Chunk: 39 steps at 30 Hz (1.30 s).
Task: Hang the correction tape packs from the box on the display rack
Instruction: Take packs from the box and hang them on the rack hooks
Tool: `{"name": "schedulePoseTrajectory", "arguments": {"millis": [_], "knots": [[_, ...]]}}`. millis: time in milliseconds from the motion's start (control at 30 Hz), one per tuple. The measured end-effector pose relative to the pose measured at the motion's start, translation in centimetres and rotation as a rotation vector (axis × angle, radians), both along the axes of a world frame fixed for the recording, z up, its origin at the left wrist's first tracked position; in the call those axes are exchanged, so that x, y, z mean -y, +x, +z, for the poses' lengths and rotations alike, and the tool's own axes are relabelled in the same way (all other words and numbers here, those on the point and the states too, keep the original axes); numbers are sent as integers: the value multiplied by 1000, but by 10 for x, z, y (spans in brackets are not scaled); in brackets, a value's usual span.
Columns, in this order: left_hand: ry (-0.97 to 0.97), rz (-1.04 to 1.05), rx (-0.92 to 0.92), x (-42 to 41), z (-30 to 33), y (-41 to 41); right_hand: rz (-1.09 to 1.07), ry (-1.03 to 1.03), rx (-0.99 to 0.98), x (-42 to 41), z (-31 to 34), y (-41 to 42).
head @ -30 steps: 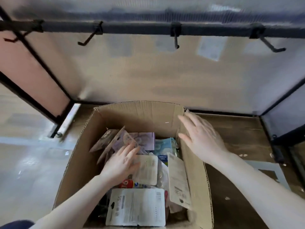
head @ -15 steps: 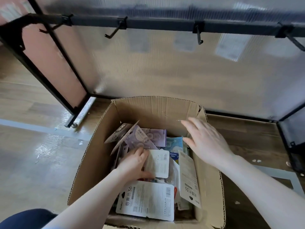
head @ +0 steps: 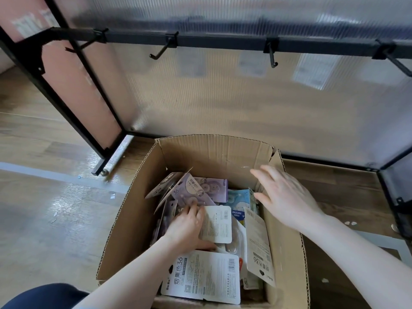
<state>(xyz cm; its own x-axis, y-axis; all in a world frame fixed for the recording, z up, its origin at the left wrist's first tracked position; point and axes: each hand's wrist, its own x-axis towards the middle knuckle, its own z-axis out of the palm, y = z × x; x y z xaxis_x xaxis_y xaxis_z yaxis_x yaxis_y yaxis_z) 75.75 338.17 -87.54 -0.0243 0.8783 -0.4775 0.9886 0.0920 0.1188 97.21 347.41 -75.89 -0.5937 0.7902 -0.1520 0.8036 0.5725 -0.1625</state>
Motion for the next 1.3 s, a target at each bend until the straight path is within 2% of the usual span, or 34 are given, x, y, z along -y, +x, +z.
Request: {"name": "schedulePoseTrajectory", "arguments": {"millis": [200, 333, 633, 900, 1100, 1300], "knots": [[113, -54, -93, -3, 7, 8, -5, 6, -9, 0, 0, 0], [132, -97, -73, -1, 7, 10, -3, 6, -7, 0, -1, 1], [218, 54, 29, 5, -4, -6, 22, 24, 13, 0, -3, 0], [405, 88, 96, -7, 8, -13, 57, 37, 29, -2, -9, -4], [435, 315, 227, -8, 16, -24, 75, 32, 45, -3, -12, -4], [474, 387, 307, -19, 32, -31, 105, 28, 48, -1, -14, -8]]}}
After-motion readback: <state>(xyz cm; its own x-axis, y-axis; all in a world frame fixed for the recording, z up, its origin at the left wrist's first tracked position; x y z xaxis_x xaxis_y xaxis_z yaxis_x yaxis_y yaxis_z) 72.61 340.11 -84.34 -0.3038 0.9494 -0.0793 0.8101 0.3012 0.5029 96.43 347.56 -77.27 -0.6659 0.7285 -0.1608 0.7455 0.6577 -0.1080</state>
